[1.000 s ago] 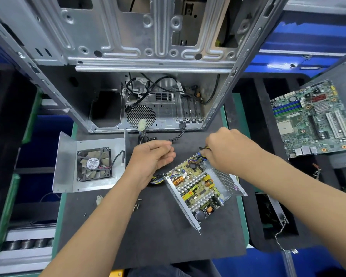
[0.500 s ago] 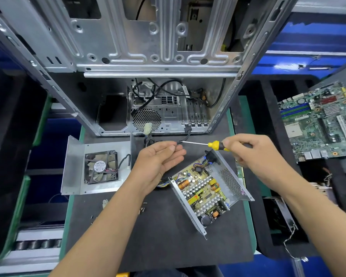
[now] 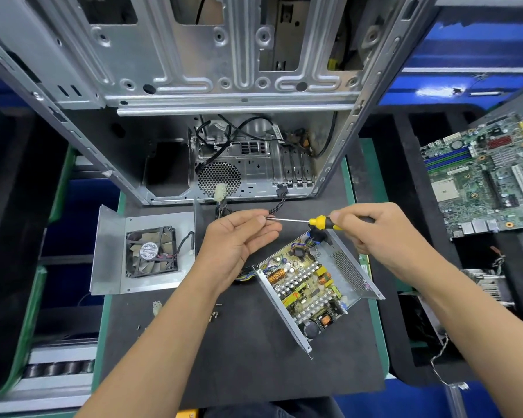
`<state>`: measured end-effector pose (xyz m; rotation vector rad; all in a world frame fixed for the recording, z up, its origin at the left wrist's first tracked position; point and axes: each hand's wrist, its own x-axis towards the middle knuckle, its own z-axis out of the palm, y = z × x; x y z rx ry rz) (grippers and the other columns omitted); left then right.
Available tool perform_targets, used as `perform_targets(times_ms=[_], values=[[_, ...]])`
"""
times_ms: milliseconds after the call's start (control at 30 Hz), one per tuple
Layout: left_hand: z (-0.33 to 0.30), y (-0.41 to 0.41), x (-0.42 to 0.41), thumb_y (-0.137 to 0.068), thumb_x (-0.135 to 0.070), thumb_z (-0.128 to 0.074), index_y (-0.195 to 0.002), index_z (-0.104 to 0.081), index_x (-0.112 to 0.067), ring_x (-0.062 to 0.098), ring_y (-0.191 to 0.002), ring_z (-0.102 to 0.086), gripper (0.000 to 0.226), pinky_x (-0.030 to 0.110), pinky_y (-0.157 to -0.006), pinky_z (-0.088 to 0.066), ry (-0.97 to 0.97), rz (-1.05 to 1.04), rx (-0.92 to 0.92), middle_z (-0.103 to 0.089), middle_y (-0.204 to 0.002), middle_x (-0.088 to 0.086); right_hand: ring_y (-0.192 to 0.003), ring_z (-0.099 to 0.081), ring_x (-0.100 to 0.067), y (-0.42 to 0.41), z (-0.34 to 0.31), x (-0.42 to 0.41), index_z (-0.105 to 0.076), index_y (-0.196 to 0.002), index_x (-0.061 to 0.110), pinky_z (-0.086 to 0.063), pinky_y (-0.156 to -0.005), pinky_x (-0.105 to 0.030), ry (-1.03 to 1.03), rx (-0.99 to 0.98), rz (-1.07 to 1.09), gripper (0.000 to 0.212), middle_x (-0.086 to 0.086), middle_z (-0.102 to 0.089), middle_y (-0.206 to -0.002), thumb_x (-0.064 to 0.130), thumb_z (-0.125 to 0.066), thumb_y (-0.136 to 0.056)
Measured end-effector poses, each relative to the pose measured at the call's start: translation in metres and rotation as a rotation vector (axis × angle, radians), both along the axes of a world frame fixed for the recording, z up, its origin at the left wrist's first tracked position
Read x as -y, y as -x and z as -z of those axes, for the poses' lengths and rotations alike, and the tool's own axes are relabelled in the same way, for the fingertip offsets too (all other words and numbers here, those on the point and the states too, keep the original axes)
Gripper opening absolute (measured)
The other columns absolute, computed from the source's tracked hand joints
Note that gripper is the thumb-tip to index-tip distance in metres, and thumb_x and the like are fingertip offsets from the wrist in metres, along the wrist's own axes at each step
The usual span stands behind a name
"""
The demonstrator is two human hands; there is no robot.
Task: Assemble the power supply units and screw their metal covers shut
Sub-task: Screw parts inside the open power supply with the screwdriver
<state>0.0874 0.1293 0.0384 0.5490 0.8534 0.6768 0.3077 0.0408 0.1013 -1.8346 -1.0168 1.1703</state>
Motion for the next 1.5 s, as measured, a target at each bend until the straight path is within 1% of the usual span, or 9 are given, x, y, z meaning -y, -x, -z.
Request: perform_targets(times_ms=[133, 300, 367, 533, 800, 1100, 1333, 1433, 1500], values=[[0.001, 0.001, 0.002, -0.077, -0.009, -0.071, -0.086, -0.081, -0.009, 0.031, -0.090, -0.075, 0.013, 0.028, -0.074, -0.060, -0.029, 0.008, -0.032, -0.074, -0.090, 0.024, -0.058, -0.022, -0.025, -0.004, -0.004, -0.003, -0.063, -0.062, 0.018, -0.019, -0.052, -0.034, 0.093, -0.023, -0.053, 0.041, -0.005, -0.032, -0.060, 0.051, -0.065, -0.087], [0.000, 0.002, 0.001, -0.077, -0.012, -0.071, -0.087, -0.081, -0.011, 0.030, -0.089, -0.075, 0.014, 0.027, -0.074, -0.060, -0.050, -0.041, -0.039, -0.074, -0.090, 0.023, -0.061, -0.055, -0.015, 0.001, 0.001, -0.004, -0.067, -0.096, 0.013, -0.043, -0.054, -0.023, 0.146, -0.384, 0.137, 0.007, -0.004, -0.060, -0.075, 0.015, -0.069, -0.090], [-0.001, 0.001, 0.002, -0.076, -0.012, -0.072, -0.086, -0.081, -0.011, 0.030, -0.089, -0.075, 0.013, 0.027, -0.074, -0.060, -0.068, -0.048, -0.046, -0.074, -0.090, 0.023, -0.066, -0.061, -0.016, 0.004, 0.005, -0.004, -0.062, -0.099, 0.010, -0.050, -0.059, -0.024, 0.062, -0.516, 0.273, 0.017, -0.008, -0.063, -0.078, 0.003, -0.070, -0.086], [-0.003, 0.001, 0.008, -0.080, -0.007, -0.070, -0.084, -0.080, -0.010, 0.032, -0.087, -0.075, 0.011, 0.027, -0.072, -0.060, -0.091, -0.076, -0.081, -0.074, -0.090, 0.024, -0.069, -0.062, -0.012, 0.022, 0.010, -0.007, -0.070, -0.086, 0.011, -0.052, -0.063, -0.019, -0.158, -0.715, 0.440, 0.014, -0.003, -0.067, -0.078, 0.016, -0.076, -0.074], [-0.004, 0.008, 0.012, -0.091, 0.000, -0.062, -0.098, -0.071, -0.003, 0.033, -0.091, -0.074, 0.012, 0.028, -0.073, -0.060, -0.136, -0.046, -0.152, -0.075, -0.092, 0.023, -0.083, -0.072, -0.020, 0.045, 0.022, -0.015, -0.061, -0.106, 0.002, -0.055, -0.066, -0.023, -0.073, -0.679, 0.459, 0.027, -0.008, -0.073, -0.087, 0.019, -0.071, -0.088], [-0.009, 0.014, 0.013, -0.097, 0.000, -0.056, -0.109, -0.069, -0.009, 0.028, -0.098, -0.073, 0.020, 0.029, -0.080, -0.060, -0.201, 0.120, -0.235, -0.076, -0.100, 0.014, -0.084, -0.073, -0.019, 0.046, 0.025, -0.019, -0.060, -0.109, 0.000, -0.056, -0.068, -0.022, -0.035, -0.722, 0.501, 0.023, -0.008, -0.073, -0.087, 0.013, -0.068, -0.092], [-0.011, 0.016, 0.013, -0.091, -0.039, -0.054, -0.111, -0.069, -0.020, 0.021, -0.105, -0.071, 0.031, 0.029, -0.084, -0.059, -0.246, 0.059, -0.313, -0.076, -0.108, 0.004, -0.085, -0.073, -0.019, 0.044, 0.026, -0.019, -0.060, -0.112, -0.002, -0.056, -0.068, -0.022, -0.025, -0.731, 0.495, 0.027, -0.009, -0.074, -0.088, 0.014, -0.068, -0.092], [-0.009, 0.031, 0.019, -0.097, -0.051, -0.048, -0.117, -0.066, -0.032, 0.007, -0.107, -0.068, 0.033, 0.025, -0.092, -0.054, -0.501, 0.094, -0.553, -0.074, -0.111, -0.009, -0.085, -0.073, -0.019, 0.042, 0.026, -0.019, -0.060, -0.113, -0.003, -0.056, -0.069, -0.022, -0.022, -0.739, 0.492, 0.028, -0.010, -0.074, -0.089, 0.014, -0.068, -0.092], [-0.009, 0.045, 0.025, -0.094, -0.063, -0.044, -0.130, -0.060, -0.035, -0.002, -0.114, -0.061, 0.048, 0.024, -0.096, -0.049, -0.728, 0.320, -0.806, -0.067, -0.119, -0.023, -0.085, -0.073, -0.020, 0.041, 0.027, -0.018, -0.060, -0.113, -0.003, -0.056, -0.069, -0.022, -0.027, -0.736, 0.497, 0.028, -0.010, -0.074, -0.089, 0.014, -0.068, -0.092]])
